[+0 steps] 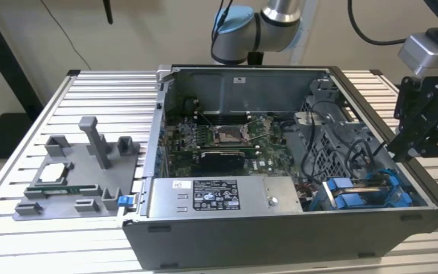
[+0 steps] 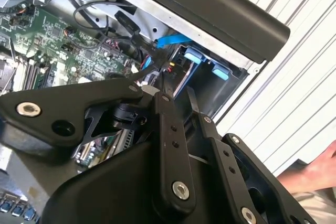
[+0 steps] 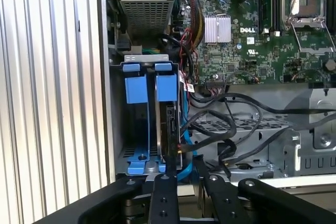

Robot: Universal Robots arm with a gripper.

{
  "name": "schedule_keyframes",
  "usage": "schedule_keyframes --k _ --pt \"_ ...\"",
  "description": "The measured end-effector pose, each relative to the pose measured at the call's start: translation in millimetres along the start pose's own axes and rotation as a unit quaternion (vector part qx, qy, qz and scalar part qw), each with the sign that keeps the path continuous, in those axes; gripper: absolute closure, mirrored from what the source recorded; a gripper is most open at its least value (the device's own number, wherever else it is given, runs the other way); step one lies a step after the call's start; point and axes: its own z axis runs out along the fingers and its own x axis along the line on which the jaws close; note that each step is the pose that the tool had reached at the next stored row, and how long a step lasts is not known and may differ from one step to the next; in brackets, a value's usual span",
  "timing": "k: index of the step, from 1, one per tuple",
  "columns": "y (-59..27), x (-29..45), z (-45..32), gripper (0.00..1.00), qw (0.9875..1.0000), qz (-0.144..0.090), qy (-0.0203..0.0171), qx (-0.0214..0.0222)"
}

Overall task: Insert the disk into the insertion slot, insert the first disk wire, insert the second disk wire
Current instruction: 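Insert the first disk wire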

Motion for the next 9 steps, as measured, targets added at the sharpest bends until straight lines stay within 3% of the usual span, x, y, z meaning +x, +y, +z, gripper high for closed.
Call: schedule_keyframes --k 9 --pt "-0.4 -0.4 -0.5 0.00 1.0000 0.000 0.0001 0.0000"
